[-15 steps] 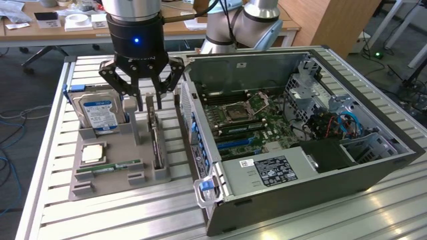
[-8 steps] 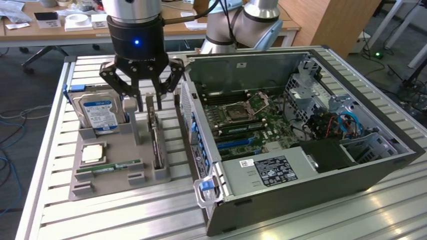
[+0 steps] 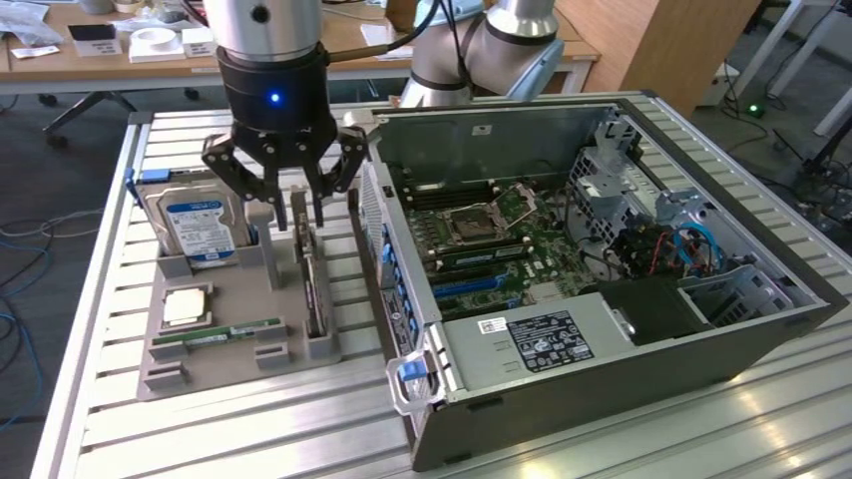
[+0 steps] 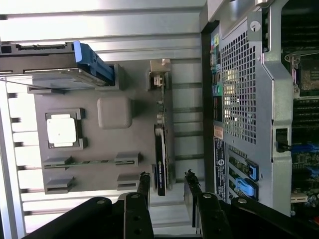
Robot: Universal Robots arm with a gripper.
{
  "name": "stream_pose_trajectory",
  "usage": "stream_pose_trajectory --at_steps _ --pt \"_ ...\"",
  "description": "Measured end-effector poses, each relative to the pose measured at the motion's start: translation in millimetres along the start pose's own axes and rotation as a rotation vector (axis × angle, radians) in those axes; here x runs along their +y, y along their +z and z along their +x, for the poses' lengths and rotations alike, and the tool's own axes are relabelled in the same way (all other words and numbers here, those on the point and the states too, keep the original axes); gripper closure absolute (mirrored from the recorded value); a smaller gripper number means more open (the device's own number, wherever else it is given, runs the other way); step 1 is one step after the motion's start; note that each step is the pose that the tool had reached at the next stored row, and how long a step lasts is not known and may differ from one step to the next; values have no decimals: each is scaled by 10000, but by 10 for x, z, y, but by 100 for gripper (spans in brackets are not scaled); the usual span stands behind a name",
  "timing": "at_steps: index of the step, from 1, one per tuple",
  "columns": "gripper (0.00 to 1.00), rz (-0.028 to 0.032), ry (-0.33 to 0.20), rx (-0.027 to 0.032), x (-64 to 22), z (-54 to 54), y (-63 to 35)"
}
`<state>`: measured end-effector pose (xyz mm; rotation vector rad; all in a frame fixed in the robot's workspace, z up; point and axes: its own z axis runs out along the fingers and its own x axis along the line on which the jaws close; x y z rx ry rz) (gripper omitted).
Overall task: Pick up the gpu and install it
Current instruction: 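Pick up the gpu and move the gpu toward the slot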
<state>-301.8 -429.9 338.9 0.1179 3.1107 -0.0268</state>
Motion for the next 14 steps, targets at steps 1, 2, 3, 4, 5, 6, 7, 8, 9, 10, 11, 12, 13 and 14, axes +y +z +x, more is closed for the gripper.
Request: stream_pose_trajectory --at_steps 1,2,3,4,5,6,7,8,9,10,11,12,13,14 --pt "58 1 0 0 0 1 13" --pt "58 1 0 0 0 1 28" --pt "58 0 0 -1 1 2 42" --pt "58 0 0 -1 1 2 54" --pt "58 1 0 0 1 2 65" --pt "58 2 0 1 1 2 69" --pt "58 2 0 1 1 2 70" --pt "58 3 0 2 1 3 70" --pt "58 3 0 2 1 3 71" --pt "58 1 0 0 1 2 73" --pt "58 0 1 0 1 3 74" --pt "58 0 0 -1 1 2 77" --pt "58 1 0 -1 1 3 79" --pt "58 0 0 -1 2 3 83"
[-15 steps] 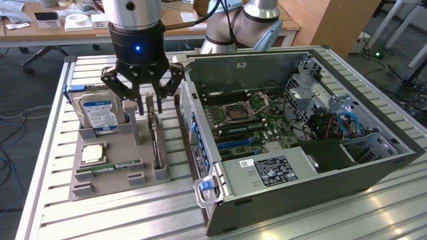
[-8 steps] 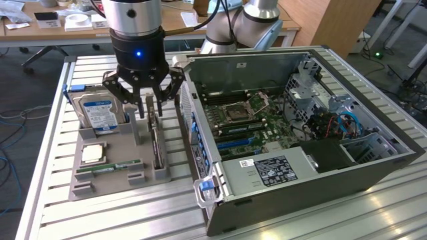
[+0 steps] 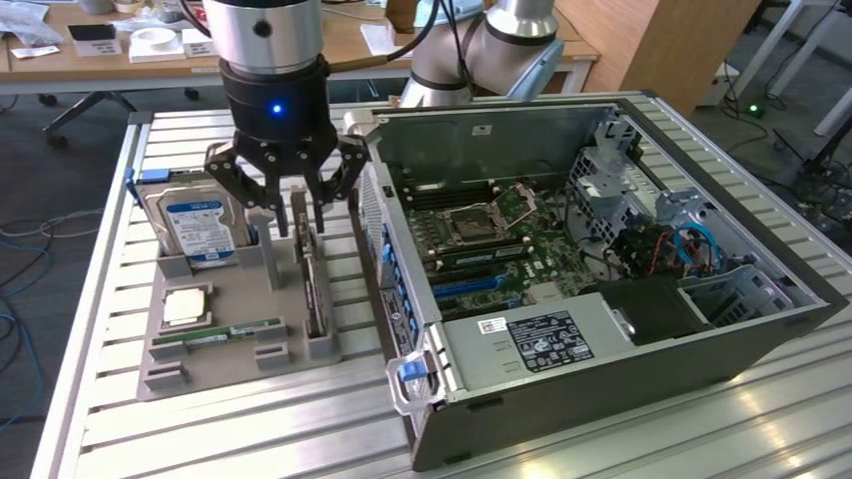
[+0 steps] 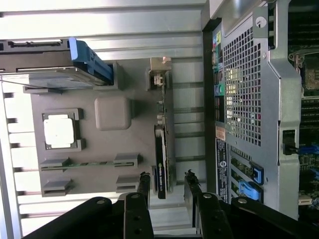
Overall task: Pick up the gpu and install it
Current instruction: 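Pick up the gpu and move the gpu toward the slot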
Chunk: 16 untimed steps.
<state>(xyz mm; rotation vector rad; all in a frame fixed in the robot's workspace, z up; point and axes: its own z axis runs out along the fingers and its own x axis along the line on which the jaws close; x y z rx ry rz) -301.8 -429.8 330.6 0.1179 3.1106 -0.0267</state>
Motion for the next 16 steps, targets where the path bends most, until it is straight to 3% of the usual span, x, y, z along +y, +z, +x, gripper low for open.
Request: stream_pose_trajectory --at_steps 16 --pt "58 1 0 0 2 3 105"
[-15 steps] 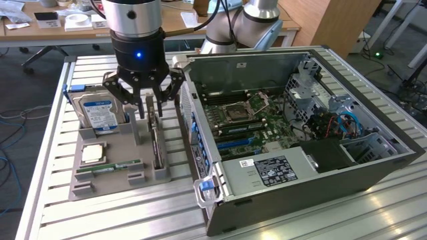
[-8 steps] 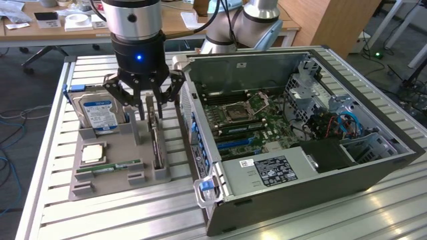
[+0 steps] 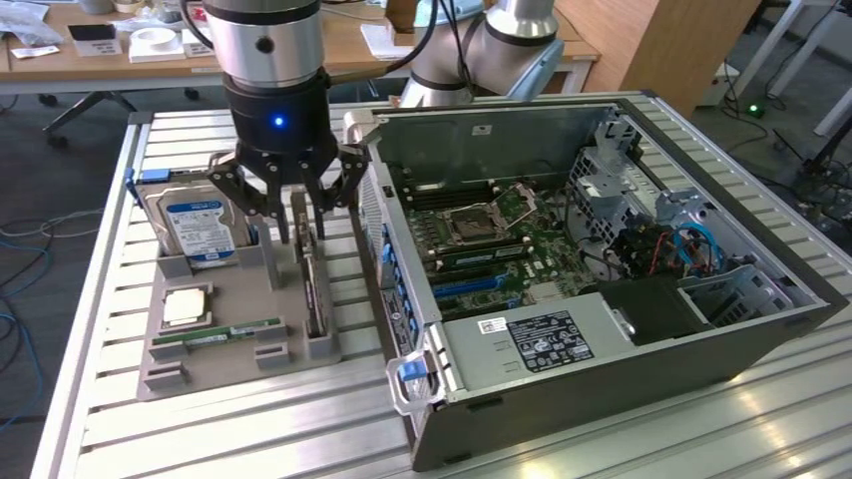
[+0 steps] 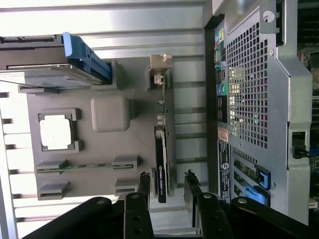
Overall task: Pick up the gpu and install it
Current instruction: 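Pick up the gpu and move the gpu toward the slot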
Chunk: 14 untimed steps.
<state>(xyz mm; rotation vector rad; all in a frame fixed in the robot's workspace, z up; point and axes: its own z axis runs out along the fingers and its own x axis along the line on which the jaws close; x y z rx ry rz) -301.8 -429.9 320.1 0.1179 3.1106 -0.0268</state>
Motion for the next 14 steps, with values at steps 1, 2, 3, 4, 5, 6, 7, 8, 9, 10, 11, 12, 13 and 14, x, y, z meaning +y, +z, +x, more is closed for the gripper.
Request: stream_pose_trajectory --at_steps 1,2,3,4,5,6,7,8,9,10,11,12,13,14 --pt "58 0 0 1 0 1 10" --pt "58 0 0 0 0 1 21" --pt "58 0 0 1 0 1 30" --pt "58 1 1 1 0 1 38" --pt "58 0 0 0 1 2 47" --pt "58 1 0 1 1 2 56" --pt "58 1 0 0 1 2 69" --pt "58 1 0 2 1 3 82" --pt "58 0 0 1 1 3 97" --pt "58 0 0 1 2 3 109" --pt "58 0 0 0 2 4 122" --pt "58 0 0 1 2 4 131" --pt "58 0 0 1 2 4 138" --pt "58 2 0 2 2 4 141"
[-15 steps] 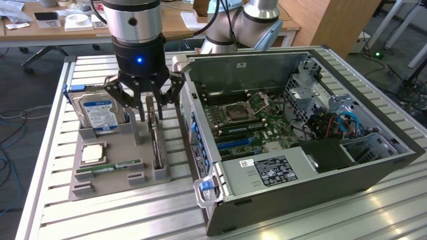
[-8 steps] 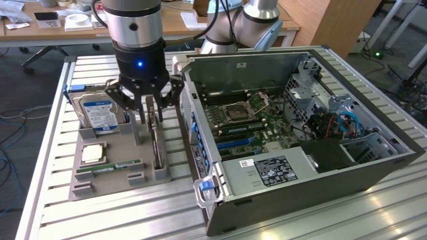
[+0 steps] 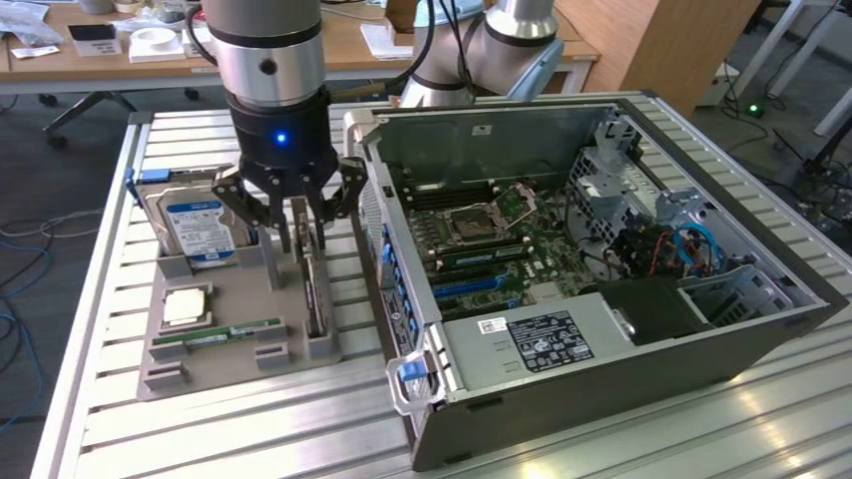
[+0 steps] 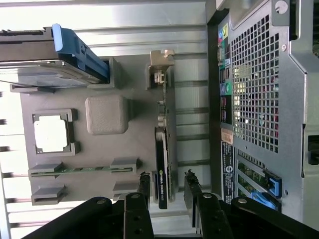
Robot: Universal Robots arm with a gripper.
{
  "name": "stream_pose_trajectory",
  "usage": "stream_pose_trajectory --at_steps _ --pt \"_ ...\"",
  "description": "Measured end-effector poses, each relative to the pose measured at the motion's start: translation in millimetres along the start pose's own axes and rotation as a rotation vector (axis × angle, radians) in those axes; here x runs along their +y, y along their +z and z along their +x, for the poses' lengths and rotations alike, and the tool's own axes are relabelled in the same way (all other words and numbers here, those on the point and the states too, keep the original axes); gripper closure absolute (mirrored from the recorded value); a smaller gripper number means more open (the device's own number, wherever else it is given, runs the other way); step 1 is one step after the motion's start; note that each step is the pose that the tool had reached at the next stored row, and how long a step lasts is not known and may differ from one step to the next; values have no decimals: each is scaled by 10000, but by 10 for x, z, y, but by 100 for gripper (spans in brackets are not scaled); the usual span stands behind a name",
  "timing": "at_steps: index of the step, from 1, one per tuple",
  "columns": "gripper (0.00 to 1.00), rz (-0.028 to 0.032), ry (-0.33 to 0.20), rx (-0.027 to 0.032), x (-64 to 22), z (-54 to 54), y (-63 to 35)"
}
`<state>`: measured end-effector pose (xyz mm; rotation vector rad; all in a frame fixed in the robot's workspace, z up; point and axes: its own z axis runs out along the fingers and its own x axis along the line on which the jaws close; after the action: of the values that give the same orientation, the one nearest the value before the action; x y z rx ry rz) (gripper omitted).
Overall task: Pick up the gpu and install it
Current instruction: 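Pick up the gpu and move the gpu toward the slot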
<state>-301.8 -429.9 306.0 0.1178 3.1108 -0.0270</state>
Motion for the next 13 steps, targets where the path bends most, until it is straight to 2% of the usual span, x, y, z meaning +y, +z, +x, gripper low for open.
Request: stream_pose_trajectory --at_steps 6,13 --pt "58 -4 1 -4 1 0 17" --pt "58 -1 0 -1 10 5 137"
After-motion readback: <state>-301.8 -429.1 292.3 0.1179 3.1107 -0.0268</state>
